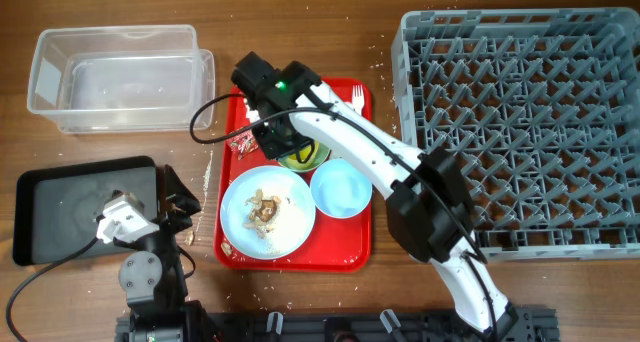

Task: Sort waste into correct bins and load items into the dishwasher rack
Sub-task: 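Grasp the yellow cup with the right gripper, then carry the yellow cup into the dish rack and release it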

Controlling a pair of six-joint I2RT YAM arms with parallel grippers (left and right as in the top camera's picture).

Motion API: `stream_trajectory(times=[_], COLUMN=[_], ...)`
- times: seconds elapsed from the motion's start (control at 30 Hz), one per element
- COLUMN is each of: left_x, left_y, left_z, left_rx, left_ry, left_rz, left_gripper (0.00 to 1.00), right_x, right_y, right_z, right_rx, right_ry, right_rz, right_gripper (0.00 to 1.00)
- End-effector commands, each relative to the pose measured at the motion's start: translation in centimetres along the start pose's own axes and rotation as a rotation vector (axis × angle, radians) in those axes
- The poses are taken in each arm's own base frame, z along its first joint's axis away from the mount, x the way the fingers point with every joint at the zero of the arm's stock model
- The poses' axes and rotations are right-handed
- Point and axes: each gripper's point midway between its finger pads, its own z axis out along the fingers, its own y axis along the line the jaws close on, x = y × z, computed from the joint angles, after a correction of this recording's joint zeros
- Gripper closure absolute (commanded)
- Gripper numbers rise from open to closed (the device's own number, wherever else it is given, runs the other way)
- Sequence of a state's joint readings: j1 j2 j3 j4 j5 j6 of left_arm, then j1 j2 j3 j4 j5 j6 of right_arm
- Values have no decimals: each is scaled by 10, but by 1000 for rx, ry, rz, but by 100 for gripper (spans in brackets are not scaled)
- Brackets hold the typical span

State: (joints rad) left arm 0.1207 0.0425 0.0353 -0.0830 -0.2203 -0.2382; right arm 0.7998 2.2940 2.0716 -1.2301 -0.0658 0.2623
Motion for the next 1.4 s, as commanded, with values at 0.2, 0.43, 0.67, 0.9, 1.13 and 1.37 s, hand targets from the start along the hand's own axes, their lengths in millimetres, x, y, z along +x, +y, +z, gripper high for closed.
stream_trajectory(times=[0.2, 0.43, 0.67, 0.9, 1.13, 1.37], left_x=[-13, -12, -12, -12, -12, -12], left_y=[1, 1, 1, 1, 1, 1], left_z=[-2, -2, -2, -2, -2, -2], left_rx=[-16, -17, -17, -17, -17, -17], left_ry=[-29, -25, -25, -25, -25, -25], left_rz=[-14, -13, -14, -14, -13, -14], left_gripper=[0, 0, 0, 0, 0, 0], right_x=[-9, -21, 40, 62, 59, 91], right_y=[-2, -87, -294, -418, -444, -442], right_z=[-29, -201, -278, -207, -126, -93], right_rx=[3, -135, -497, -930, -1127, -1027], right_ry=[-44, -386, -721, -962, -809, -561], right_rz=[-22, -3, 206, 414, 692, 885], right_gripper=[96, 96, 96, 96, 96, 96])
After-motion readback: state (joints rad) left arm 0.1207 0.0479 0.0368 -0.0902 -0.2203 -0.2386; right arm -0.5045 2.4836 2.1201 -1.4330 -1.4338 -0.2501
